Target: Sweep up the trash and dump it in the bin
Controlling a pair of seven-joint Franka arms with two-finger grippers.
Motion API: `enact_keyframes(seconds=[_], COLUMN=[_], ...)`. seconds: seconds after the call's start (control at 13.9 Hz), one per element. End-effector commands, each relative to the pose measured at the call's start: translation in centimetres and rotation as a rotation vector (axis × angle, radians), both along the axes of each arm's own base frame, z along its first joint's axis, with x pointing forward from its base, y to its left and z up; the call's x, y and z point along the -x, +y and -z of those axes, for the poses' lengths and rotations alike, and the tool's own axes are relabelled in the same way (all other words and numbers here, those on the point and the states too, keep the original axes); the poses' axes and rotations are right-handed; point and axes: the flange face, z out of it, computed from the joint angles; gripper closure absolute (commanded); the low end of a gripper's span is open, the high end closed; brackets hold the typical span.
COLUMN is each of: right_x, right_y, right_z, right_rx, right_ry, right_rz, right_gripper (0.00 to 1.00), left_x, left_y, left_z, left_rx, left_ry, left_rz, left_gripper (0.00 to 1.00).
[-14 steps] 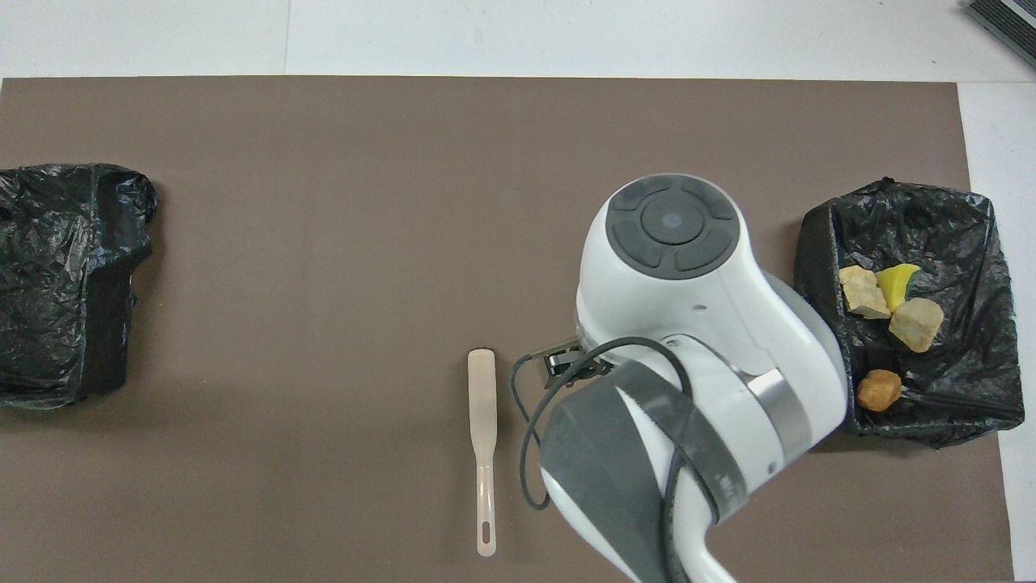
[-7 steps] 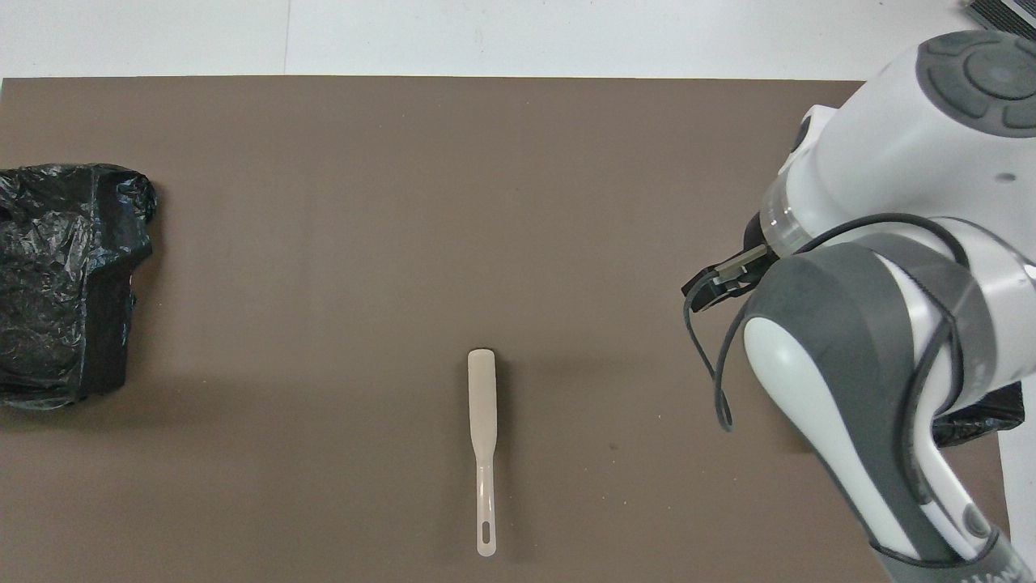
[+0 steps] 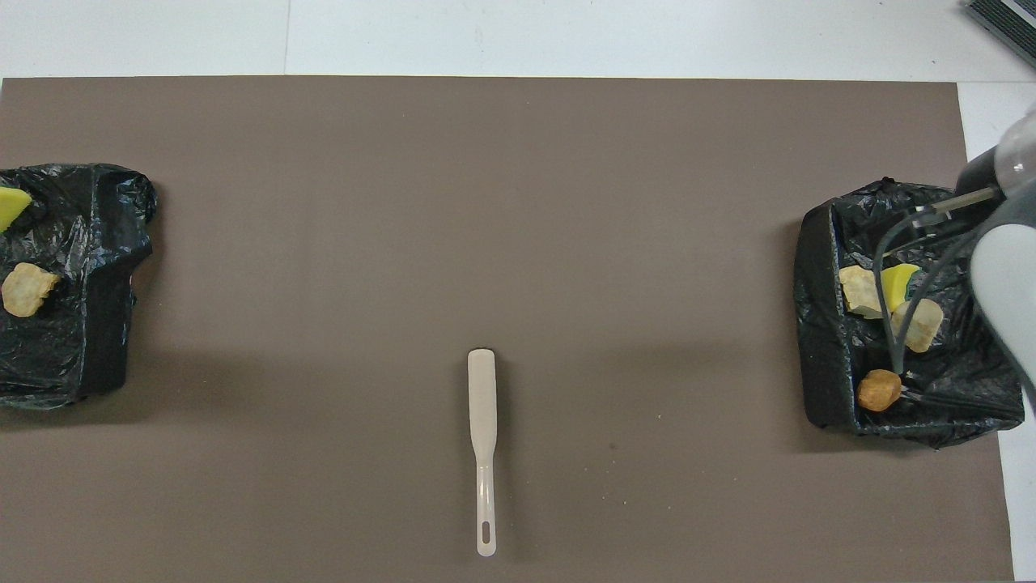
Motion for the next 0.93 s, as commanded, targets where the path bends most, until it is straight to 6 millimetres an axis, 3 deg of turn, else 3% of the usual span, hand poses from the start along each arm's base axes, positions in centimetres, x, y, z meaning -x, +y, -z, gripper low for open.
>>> enact_keyframes(seconds=[0.0,0.14,0.29,0.5,0.58,0.79,0.86], right_x=[0.1,0.2,1.4,2.2,2.7,3.0,3.2], right_y=[-2.1,-1.4,0.0,2.4,2.4,3.0,2.9], right_z=[-0.5,-0.6,-2.7,-3.3,-3.0,-3.0,-3.0], right_rx=[-0.006,-0.011,-0.017,-0.019,-0.018,-0.063,-0.070], right_ry=[-0.015,-0.018,-0.064,-0.069,-0.051,-0.044,-0.046], right_rz=[0.014,0.039,0.138,0.187,0.191,0.194,0.198], right_gripper=[0.00,0.00,0.00,0.00,0.00,0.00,0.00], left_x=[1.9,2.0,2.2,0.9,0.7,0.4,0.3], left_y=[0.2,-1.1,-1.4,-4.9,-5.8,-5.4,-5.5], left_z=[-1.4,-2.3,-2.2,-2.0,-1.1,4.0,4.8], left_rx=[-0.047,-0.066,-0.072,-0.131,-0.161,-0.158,-0.172], left_ry=[-0.009,-0.002,0.014,0.030,0.053,0.038,0.033], left_rz=[-0.050,-0.046,-0.073,0.013,0.041,0.093,0.101], left_gripper=[1.00,1.00,1.00,1.00,1.00,1.00,1.00])
